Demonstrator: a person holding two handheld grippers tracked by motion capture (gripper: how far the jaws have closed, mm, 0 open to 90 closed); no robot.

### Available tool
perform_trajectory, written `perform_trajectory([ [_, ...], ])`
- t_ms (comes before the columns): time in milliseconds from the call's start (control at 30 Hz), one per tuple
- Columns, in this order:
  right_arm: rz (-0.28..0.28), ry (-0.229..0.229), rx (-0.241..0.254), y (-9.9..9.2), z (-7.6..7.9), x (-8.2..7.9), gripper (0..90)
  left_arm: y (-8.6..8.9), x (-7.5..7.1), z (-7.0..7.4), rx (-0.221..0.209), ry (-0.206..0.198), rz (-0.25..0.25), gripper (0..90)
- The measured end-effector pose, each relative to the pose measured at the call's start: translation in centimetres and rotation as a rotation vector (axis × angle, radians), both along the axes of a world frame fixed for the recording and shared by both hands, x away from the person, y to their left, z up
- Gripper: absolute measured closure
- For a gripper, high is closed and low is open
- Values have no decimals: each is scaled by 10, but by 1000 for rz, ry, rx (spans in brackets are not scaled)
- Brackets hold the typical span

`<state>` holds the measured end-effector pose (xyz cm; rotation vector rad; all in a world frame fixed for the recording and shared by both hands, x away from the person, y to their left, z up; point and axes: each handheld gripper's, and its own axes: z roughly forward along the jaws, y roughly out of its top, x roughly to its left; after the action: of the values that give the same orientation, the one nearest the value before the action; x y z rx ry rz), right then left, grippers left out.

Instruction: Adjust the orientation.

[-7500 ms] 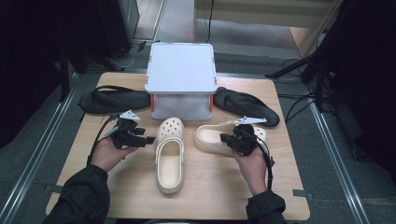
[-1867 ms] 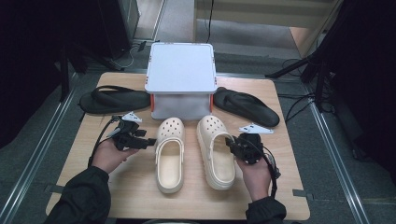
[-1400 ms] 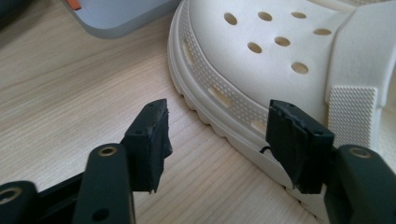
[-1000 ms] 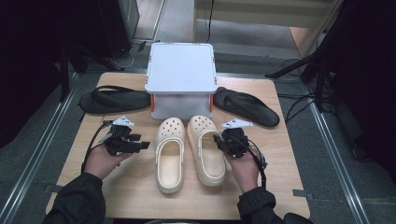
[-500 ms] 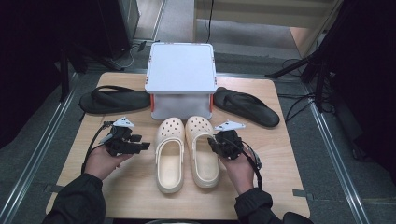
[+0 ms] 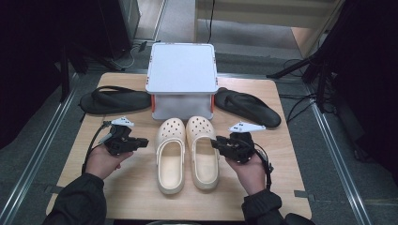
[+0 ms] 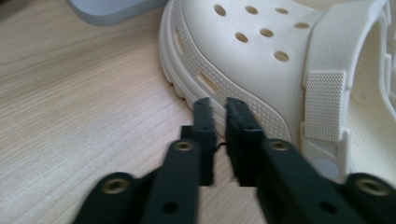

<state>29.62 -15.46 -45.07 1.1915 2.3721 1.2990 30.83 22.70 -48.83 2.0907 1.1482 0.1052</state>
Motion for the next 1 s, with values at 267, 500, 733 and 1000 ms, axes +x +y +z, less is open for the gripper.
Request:
perform_trajectory([
  [267,-3,18,-64,-15,-15,5,900,-8,-1,-7,-8,14,-15,897],
  [500,0,65,-118,-12,-37,20,900,-15,0,-17,17,25,-36,862],
  [733,5,72,-130,-8,-41,25,900,-25,1,-22,45,46,-62,896],
  [1000,18,60,-139,-7,-43,26,900,-28,-1,-23,35,60,-80,895],
])
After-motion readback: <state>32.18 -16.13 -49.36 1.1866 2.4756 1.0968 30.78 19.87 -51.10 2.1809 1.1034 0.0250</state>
